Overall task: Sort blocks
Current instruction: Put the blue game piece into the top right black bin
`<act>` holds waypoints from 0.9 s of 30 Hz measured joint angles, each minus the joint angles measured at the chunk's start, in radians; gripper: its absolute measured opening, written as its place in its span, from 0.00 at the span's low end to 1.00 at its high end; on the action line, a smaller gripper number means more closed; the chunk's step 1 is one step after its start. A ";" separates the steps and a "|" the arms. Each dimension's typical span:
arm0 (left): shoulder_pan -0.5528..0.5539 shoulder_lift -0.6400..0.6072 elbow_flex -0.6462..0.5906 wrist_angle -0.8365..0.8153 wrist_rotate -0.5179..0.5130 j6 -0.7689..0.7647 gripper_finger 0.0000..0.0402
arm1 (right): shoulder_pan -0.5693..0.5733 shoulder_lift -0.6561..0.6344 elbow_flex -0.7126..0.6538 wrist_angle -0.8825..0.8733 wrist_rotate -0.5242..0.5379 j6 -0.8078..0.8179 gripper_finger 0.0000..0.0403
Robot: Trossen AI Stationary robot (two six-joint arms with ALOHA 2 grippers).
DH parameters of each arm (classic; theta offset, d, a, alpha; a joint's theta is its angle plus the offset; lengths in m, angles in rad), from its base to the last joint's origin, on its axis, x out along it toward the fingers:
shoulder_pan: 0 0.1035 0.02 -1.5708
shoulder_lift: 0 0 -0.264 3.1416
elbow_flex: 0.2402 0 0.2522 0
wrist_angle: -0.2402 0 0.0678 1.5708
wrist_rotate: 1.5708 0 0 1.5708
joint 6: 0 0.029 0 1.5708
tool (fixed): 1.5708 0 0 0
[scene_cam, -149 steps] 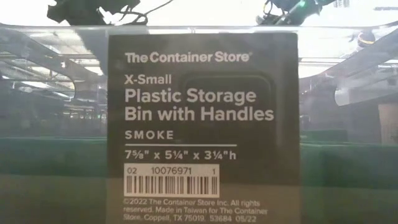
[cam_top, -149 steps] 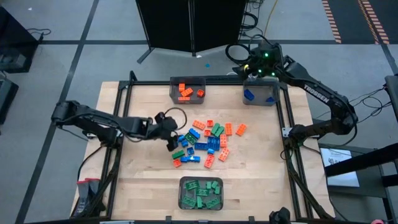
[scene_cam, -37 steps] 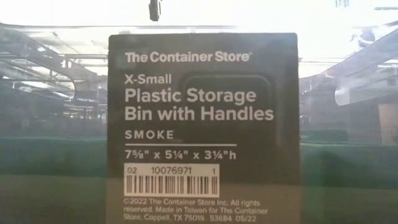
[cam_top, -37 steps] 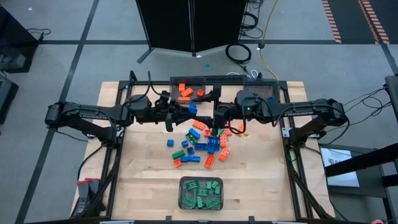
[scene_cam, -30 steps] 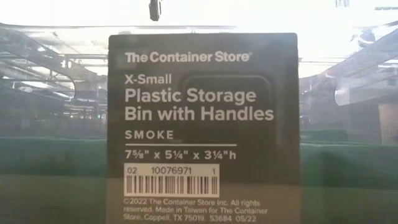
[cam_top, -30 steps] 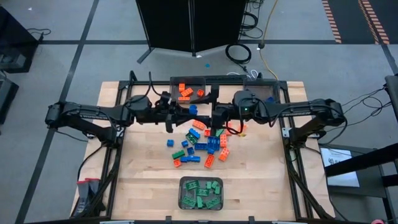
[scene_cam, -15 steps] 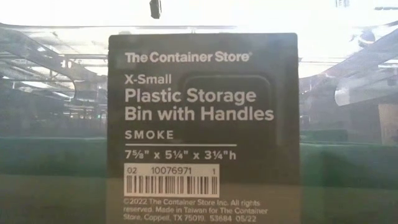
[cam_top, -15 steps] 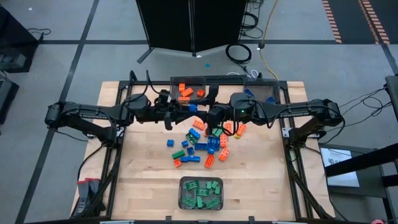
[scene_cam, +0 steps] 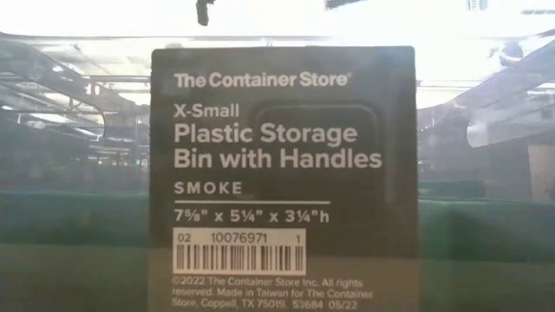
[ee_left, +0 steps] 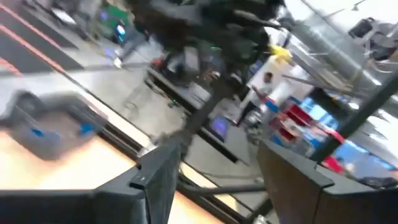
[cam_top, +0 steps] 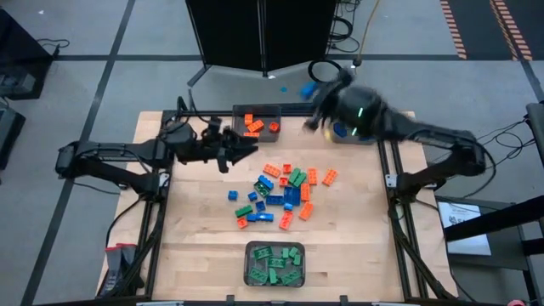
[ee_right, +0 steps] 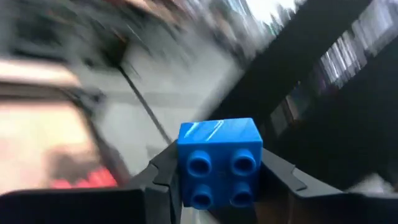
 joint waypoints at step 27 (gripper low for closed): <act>0.106 -0.117 0.000 -0.312 -0.085 0.078 0.55 | -0.578 -0.105 -0.830 0.079 -0.216 0.906 0.30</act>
